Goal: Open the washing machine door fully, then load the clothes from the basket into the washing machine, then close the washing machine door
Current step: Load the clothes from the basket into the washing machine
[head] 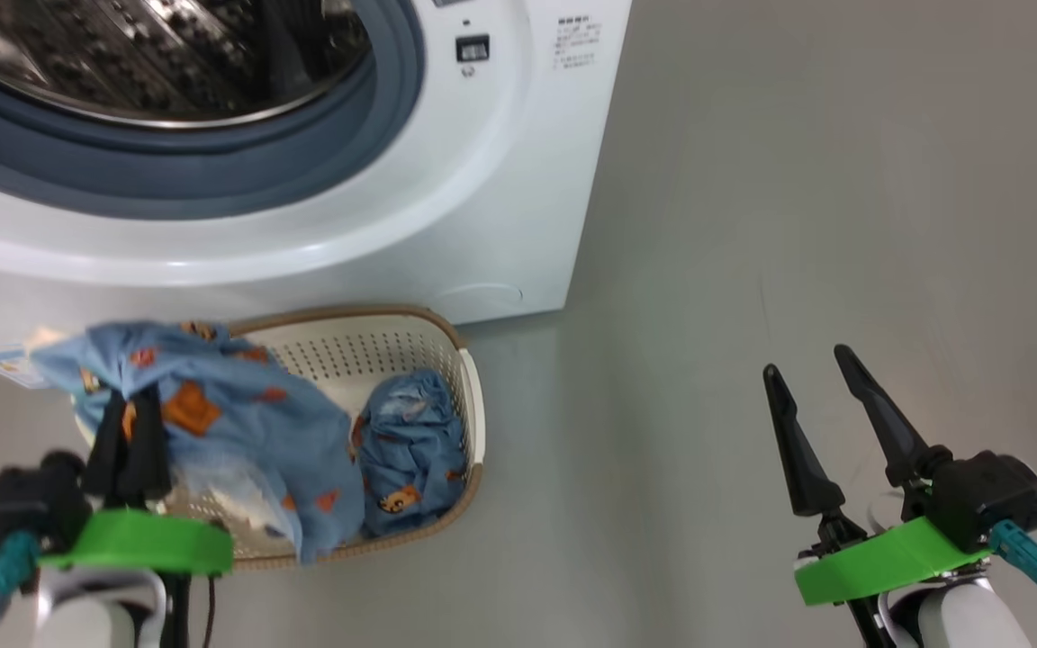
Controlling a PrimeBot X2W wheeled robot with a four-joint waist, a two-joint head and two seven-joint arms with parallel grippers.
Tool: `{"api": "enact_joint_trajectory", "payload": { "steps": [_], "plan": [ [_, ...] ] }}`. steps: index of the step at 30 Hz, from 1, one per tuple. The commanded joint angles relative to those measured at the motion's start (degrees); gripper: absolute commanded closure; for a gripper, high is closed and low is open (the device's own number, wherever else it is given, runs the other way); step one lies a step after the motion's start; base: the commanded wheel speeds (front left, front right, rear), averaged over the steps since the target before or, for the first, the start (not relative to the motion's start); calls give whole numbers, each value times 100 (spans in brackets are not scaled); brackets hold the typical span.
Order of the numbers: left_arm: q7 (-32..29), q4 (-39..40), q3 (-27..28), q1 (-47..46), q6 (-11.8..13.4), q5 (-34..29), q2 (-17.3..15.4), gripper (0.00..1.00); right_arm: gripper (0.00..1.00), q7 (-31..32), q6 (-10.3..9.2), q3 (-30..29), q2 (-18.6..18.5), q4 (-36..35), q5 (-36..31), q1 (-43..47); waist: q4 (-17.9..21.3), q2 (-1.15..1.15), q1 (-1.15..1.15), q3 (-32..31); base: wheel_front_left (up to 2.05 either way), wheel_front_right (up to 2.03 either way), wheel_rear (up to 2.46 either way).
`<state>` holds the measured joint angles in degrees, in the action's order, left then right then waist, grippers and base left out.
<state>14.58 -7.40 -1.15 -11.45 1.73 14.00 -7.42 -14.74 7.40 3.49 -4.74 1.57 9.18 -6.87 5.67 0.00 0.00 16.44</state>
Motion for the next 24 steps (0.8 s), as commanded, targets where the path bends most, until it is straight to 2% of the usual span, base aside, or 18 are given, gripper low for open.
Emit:
{"api": "enact_joint_trajectory", "payload": {
  "steps": [1,11,18,24],
  "plan": [
    [32,78,197,-245,-14,20,-153,100,0,-26,9,161,6,-155,-43,-131,99,0,0,221,0,0,0],
    [-79,-778,93,-1768,-334,-26,-564,100,0,-26,9,281,26,-130,-48,-395,294,0,0,538,0,0,0],
    [-460,-1455,-40,-2981,-518,-158,-987,100,0,-26,9,383,39,-82,-10,-512,504,0,0,624,0,0,0],
    [-741,-2202,-127,-3978,-617,-168,-1192,100,0,-26,9,446,47,-81,16,-567,703,0,0,798,0,0,0]
  ]
}}
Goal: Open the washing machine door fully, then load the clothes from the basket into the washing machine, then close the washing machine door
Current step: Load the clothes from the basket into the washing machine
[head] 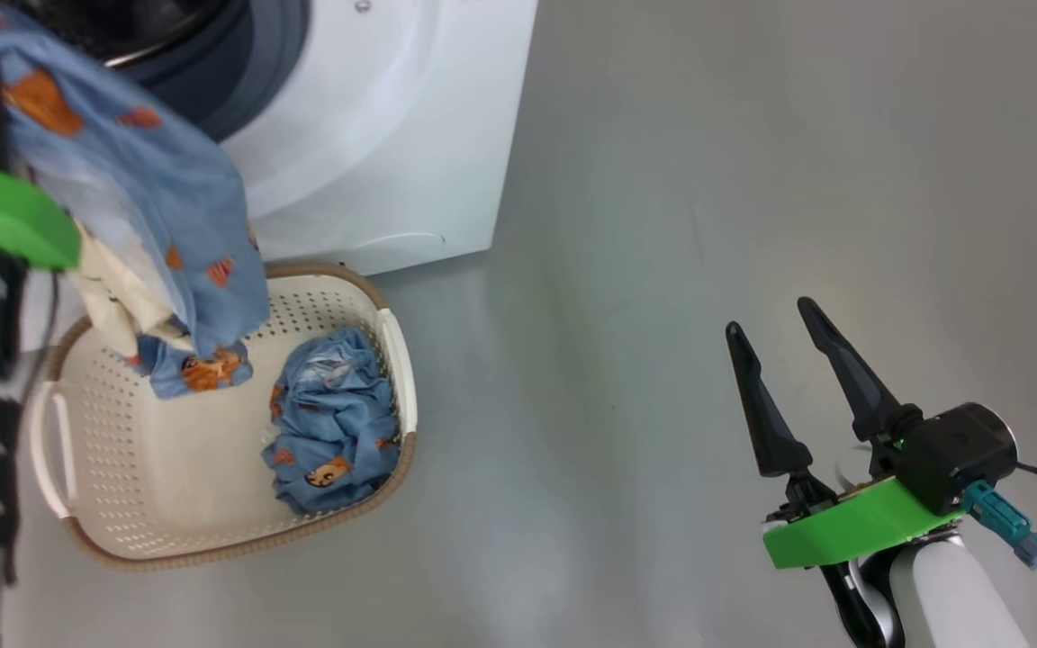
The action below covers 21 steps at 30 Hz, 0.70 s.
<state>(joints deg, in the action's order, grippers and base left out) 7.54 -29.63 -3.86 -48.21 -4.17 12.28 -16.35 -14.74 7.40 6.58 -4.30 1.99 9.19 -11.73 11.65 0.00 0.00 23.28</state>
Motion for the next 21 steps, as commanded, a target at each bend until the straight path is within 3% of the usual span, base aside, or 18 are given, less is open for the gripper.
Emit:
{"api": "enact_joint_trajectory", "payload": {
  "steps": [1,21],
  "plan": [
    [-83,-106,118,-458,-36,-18,-339,100,0,-26,9,147,6,-132,22,-93,141,0,0,163,0,0,0],
    [-342,-1868,-204,-2994,-82,-139,-455,100,0,-26,9,286,115,-305,143,-340,484,0,0,1765,0,0,0]
  ]
}}
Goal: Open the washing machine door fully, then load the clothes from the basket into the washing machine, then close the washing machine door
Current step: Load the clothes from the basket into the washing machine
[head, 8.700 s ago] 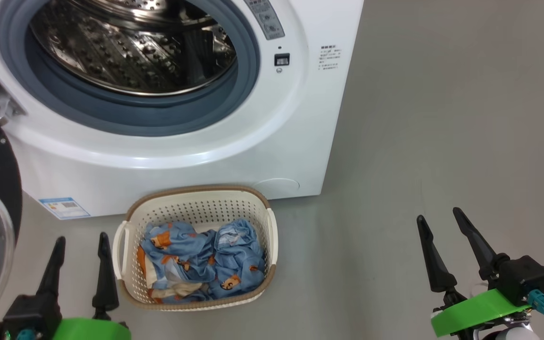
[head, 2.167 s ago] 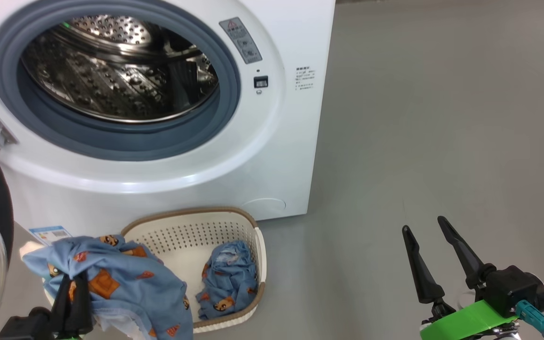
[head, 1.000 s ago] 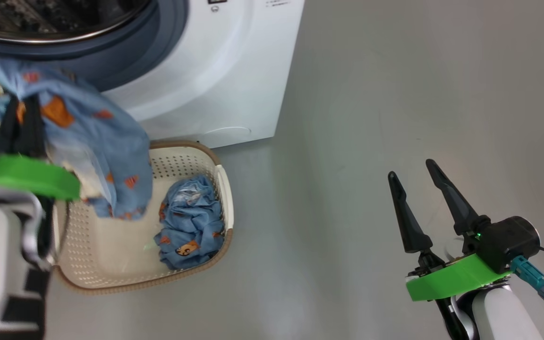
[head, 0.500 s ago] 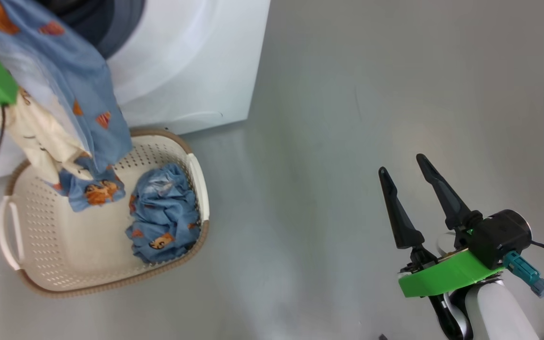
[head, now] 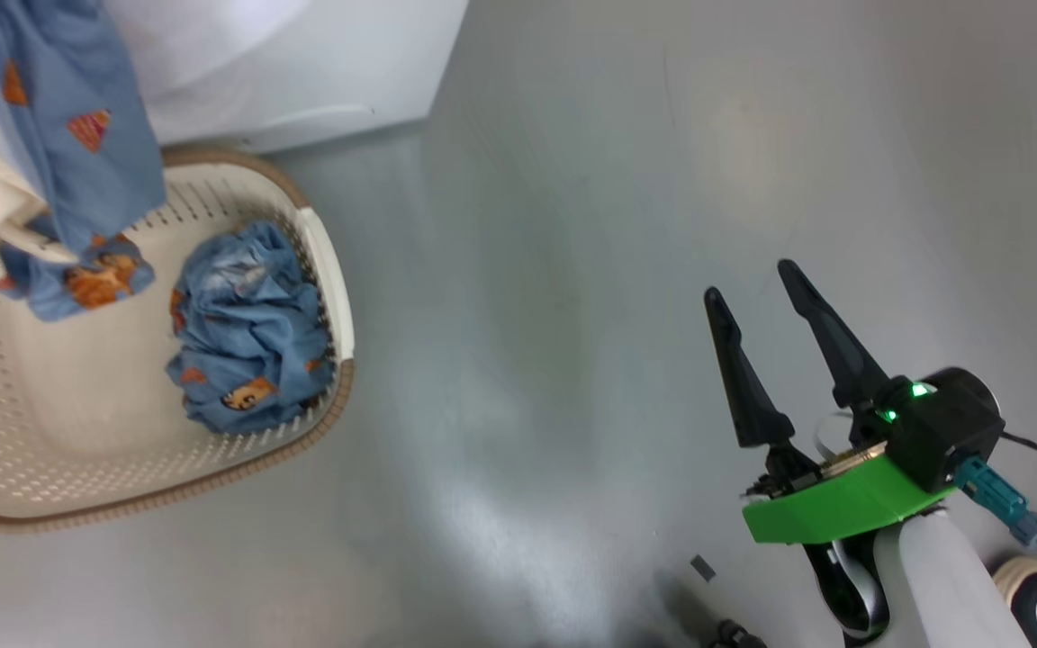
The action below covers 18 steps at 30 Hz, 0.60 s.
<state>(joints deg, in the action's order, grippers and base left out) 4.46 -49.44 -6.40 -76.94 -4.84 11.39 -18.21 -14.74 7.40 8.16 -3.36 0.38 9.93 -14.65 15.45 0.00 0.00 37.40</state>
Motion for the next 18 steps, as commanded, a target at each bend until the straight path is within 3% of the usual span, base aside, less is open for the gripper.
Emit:
{"api": "enact_joint_trajectory", "payload": {
  "steps": [1,10,18],
  "plan": [
    [-34,34,20,-224,-15,-68,-264,100,0,-26,9,153,25,-140,79,-65,108,0,0,408,0,0,0],
    [248,-593,-106,-962,134,-192,-346,100,0,-26,9,286,45,-101,150,-76,114,0,0,653,0,0,0],
    [1026,-367,-439,-1379,443,-653,-492,100,0,-26,9,381,47,-57,251,-80,129,0,0,670,0,0,0]
  ]
}}
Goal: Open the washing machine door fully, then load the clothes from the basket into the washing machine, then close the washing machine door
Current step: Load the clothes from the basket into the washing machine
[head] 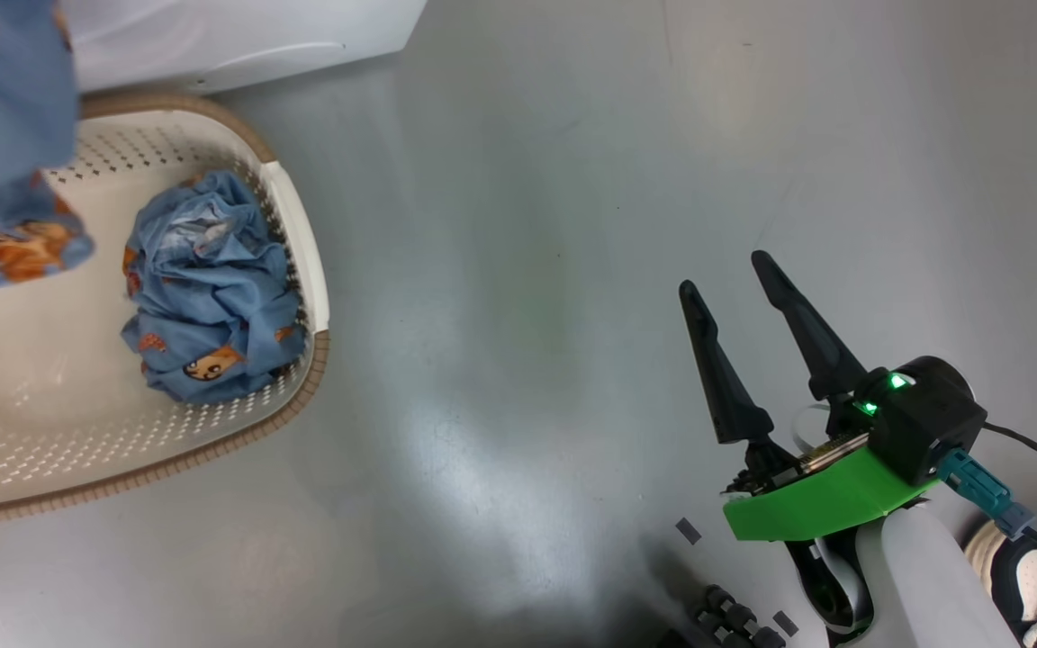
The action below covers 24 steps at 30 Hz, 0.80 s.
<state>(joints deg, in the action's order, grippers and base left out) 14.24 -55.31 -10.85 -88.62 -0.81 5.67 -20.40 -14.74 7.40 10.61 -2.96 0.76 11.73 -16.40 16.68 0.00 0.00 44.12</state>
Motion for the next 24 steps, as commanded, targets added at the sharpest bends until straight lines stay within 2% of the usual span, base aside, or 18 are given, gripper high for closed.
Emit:
{"api": "enact_joint_trajectory", "payload": {
  "steps": [1,6,11,12,13,14,15,24],
  "plan": [
    [63,334,-10,-239,58,-112,-295,100,0,-26,9,154,7,-95,79,86,18,0,0,0,0,0,0],
    [73,1298,-57,-45,111,-257,-487,100,0,-26,9,219,8,-77,111,43,89,0,0,-9,0,0,0],
    [53,873,70,278,96,-38,-421,100,0,-26,9,212,8,-27,124,37,104,0,0,-58,0,0,0],
    [35,689,113,304,81,46,-376,63,0,-26,9,215,8,-18,129,43,102,0,0,-72,0,0,0],
    [35,689,113,304,81,46,-376,63,0,-26,9,215,8,-18,129,43,102,0,0,-72,0,0,0],
    [37,553,143,292,98,90,-354,49,0,-26,9,220,8,-12,129,42,100,0,0,-75,0,0,0],
    [-38,371,149,292,86,129,-325,0,0,-26,9,220,8,-8,132,36,97,0,0,-81,0,0,0],
    [-9,-410,135,246,48,323,-70,0,0,-26,9,123,8,-8,94,-45,-29,0,0,-206,0,0,0]
  ]
}}
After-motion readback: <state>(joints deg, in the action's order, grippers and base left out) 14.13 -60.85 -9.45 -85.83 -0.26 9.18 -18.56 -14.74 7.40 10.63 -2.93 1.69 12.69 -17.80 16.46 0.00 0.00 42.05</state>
